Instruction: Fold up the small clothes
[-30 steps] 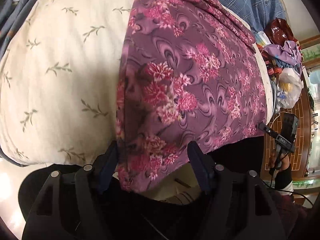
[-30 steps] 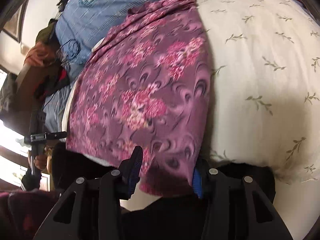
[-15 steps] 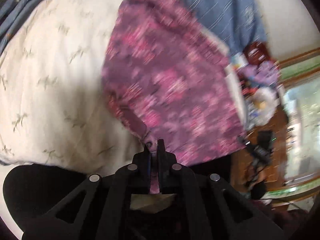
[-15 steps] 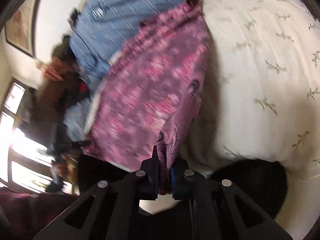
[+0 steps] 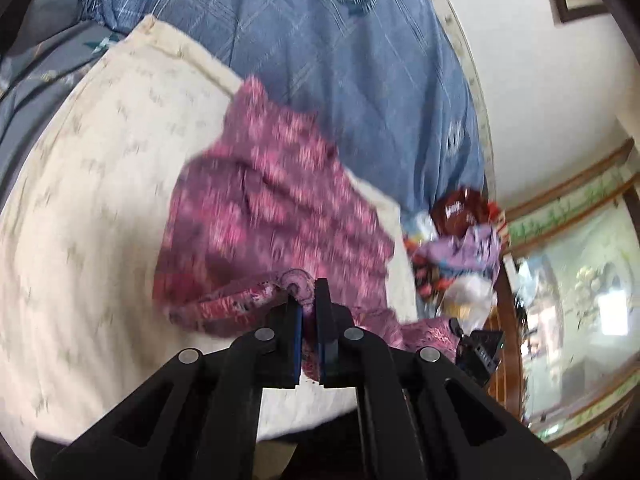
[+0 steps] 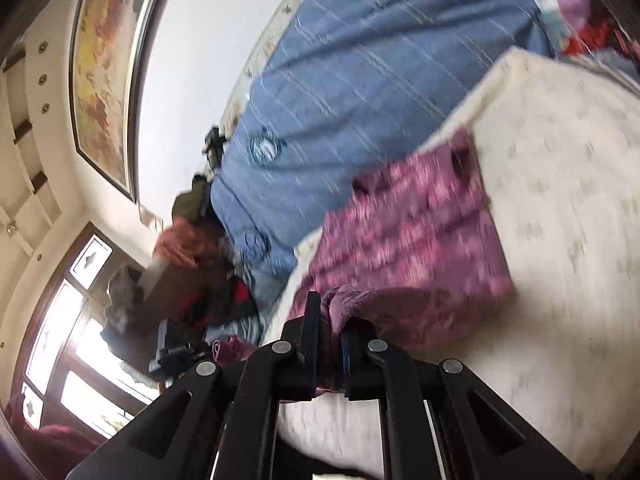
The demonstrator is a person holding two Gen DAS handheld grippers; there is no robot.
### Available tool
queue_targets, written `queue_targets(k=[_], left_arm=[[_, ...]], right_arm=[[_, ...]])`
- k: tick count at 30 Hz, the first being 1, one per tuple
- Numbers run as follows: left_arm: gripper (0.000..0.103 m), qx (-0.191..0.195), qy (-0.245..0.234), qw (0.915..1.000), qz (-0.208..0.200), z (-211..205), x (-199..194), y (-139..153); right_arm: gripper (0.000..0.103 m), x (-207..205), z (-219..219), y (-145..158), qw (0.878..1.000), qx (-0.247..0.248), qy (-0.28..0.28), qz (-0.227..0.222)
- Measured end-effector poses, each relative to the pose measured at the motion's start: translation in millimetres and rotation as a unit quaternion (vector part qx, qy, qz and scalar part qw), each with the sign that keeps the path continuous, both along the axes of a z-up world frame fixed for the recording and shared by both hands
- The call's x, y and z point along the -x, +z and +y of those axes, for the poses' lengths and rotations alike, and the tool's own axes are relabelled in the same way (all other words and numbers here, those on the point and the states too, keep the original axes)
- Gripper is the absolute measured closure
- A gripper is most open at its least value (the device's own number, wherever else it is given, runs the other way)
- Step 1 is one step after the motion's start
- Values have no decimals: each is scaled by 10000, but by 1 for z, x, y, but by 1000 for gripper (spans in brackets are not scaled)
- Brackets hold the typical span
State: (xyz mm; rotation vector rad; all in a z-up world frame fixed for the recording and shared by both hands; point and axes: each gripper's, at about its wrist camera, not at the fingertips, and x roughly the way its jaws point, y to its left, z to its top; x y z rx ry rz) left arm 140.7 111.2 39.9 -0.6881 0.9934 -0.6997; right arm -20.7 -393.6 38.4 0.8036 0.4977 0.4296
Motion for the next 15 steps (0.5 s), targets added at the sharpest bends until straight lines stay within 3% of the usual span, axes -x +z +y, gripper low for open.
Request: queue_targets(k=[7, 15], left_arm=[[100, -15, 355, 9994, -48, -14, -88, 3], [100, -426, 557, 9967, 398, -47, -192, -31]], right_arm=[[96, -87, -25, 0, 9981, -396, -443, -133], [96, -181, -47, -35, 9933, -638, -853, 447]])
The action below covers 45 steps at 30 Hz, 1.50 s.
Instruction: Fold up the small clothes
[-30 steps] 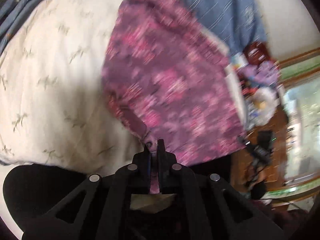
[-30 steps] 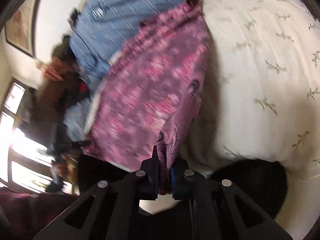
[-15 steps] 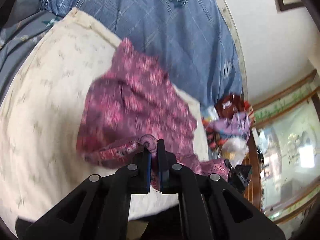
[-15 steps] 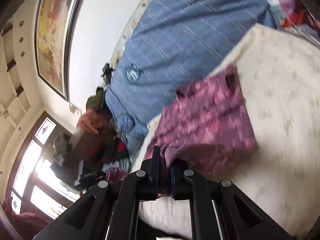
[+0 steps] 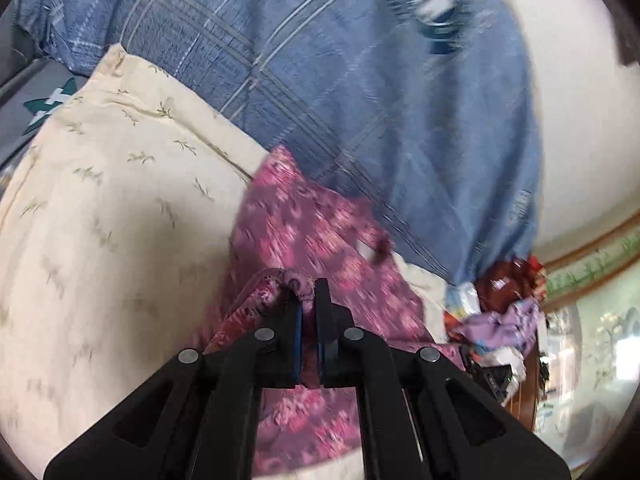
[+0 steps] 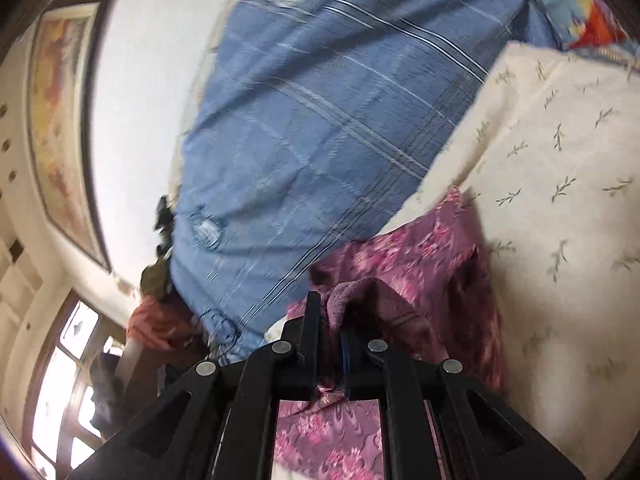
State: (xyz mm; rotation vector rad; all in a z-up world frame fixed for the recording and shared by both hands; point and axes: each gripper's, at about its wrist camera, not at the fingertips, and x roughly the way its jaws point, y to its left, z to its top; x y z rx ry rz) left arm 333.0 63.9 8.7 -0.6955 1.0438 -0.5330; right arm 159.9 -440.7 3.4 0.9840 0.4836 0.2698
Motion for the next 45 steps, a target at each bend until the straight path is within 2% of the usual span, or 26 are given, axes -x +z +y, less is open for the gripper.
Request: queue_targets(k=[5, 7, 9, 11, 14, 16, 18, 20, 22, 24, 26, 28, 30, 34, 36, 37, 38, 39, 40, 42, 44, 45], left_arm=[[100, -91, 198, 9980, 595, -13, -43, -38], [100, 26, 188, 9962, 854, -17, -51, -52], [100, 106, 171, 9962, 845, -20, -54, -50], [99, 348, 227, 9959, 808, -17, -60, -43], [82, 675, 538, 9920, 921, -8, -77, -36], [58, 484, 799, 9917, 878, 2, -81, -27], [45, 390, 880, 9925, 753, 14, -81, -17], [39, 355, 837, 9934, 705, 27, -80, -12], [36, 75, 719, 9952, 664, 31, -76, -11], [36, -255, 449, 9967, 630, 28, -69, -14], [36, -389, 143, 9973, 613, 20, -65, -20], [35, -554, -204, 9964, 610, 1, -63, -26], [35, -788, -408, 9943, 598, -15, -61, -33], [33, -1092, -597, 9900, 660, -44, -66, -45], [34, -1189, -627, 9886, 684, -49, -71, -49], [45, -1315, -666, 9875, 556, -55, -71, -47], [59, -1505, -730, 9854, 307, -61, -68, -42], [91, -1664, -787, 9828, 122, -65, -66, -36], [96, -1714, -805, 9819, 29, -66, -64, -34], [96, -1503, -537, 9869, -223, -56, -60, -22], [97, -1047, -268, 9936, -336, -44, -62, -15], [98, -992, -168, 9942, -370, -39, -65, -14]], right_arm=[[96, -33, -17, -28, 9979, -124, -279, 566], [93, -39, -19, -35, 9970, -165, -236, 714], [93, -40, -19, -33, 9975, -174, -205, 660], [91, -44, -24, -28, 9981, -351, -145, 489], [86, -53, -40, -31, 9938, -932, -465, 395], [82, -58, -48, -37, 9896, -1070, -714, 644], [79, -59, -53, -42, 9871, -1214, -744, 728], [74, -55, -57, -43, 9861, -1251, -820, 724], [61, -45, -67, -44, 9812, -1575, -999, 489], [58, -37, -73, -44, 9753, -1875, -1134, 278], [57, -34, -74, -34, 9815, -1361, -1240, 524], [56, -39, -66, -24, 9878, -552, -1130, 913], [56, -46, -56, -22, 9878, 53, -975, 1211], [55, -71, -34, -25, 9845, 752, -656, 1441], [56, -85, -23, -24, 9800, 1177, -620, 1477], [64, -89, -17, -22, 9778, 1363, -571, 1486], [73, -96, -10, -19, 9739, 1627, -502, 1503], [96, -103, -1, -13, 9684, 1979, -384, 1466], [97, -106, 3, -8, 9659, 2149, -332, 1407], [98, -102, 8, 12, 9681, 2281, -339, 974], [98, -90, 3, 33, 9770, 2037, -533, 347], [98, -86, -2, 39, 9794, 1896, -681, 158]])
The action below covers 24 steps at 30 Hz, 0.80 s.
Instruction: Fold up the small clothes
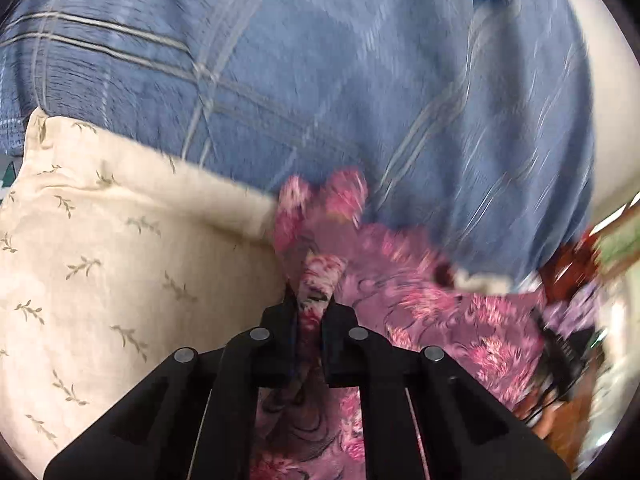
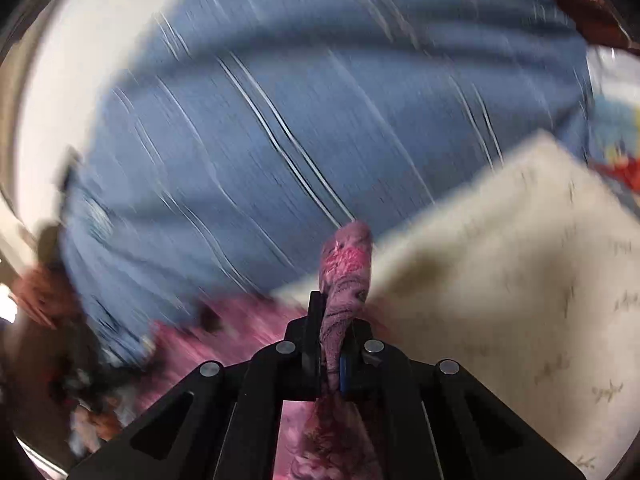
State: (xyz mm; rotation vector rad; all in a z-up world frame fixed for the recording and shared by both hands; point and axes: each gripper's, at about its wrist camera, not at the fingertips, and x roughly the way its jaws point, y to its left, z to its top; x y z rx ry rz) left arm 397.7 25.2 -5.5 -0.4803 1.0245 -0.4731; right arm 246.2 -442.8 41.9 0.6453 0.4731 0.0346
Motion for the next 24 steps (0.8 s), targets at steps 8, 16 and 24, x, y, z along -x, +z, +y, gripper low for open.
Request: queue_targets(k=[8, 16, 24], left_arm=[[98, -487, 528, 9943, 791, 14, -30, -49], [50, -398, 99, 9975, 582, 49, 41, -15], [36, 788, 8, 9941, 743, 58, 162, -24]], right_arm=[[95, -41, -18, -75, 9859, -164, -346, 1630], [68, 51, -17, -62, 9906, -699, -195, 1163], [63, 163, 12, -86, 9874, -994, -316, 1189]])
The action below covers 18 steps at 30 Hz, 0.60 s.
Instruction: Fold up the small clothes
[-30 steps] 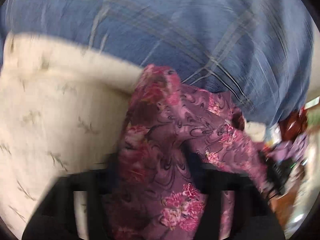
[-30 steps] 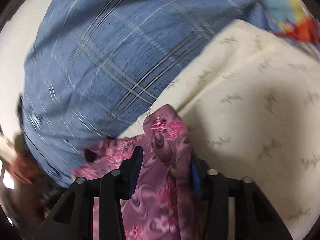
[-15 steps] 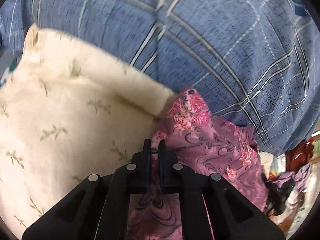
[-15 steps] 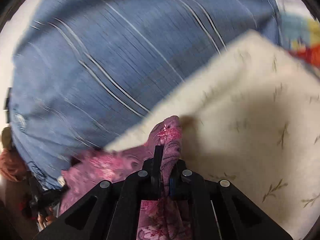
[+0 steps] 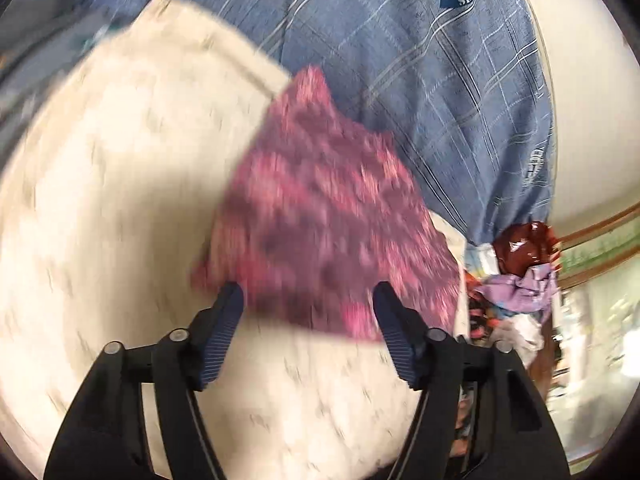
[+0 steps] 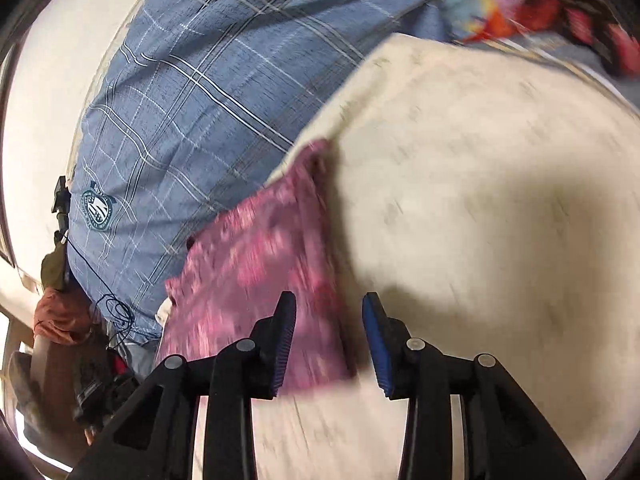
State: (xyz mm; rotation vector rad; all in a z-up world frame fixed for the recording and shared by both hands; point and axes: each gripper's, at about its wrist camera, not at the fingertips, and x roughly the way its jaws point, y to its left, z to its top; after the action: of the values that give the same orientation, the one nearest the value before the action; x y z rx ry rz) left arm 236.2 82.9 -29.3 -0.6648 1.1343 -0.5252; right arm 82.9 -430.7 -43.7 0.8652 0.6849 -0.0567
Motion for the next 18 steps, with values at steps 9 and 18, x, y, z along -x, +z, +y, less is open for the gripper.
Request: queue_targets(k=[9, 18], left_arm=[[38, 816, 680, 9926, 596, -13, -27, -33], [96, 637, 879, 9940, 122, -17, 15, 5]], right_arm=[[52, -3, 21, -22, 9933, -1004, -454, -362], [99, -11, -3, 43, 9929, -306, -115, -1145]])
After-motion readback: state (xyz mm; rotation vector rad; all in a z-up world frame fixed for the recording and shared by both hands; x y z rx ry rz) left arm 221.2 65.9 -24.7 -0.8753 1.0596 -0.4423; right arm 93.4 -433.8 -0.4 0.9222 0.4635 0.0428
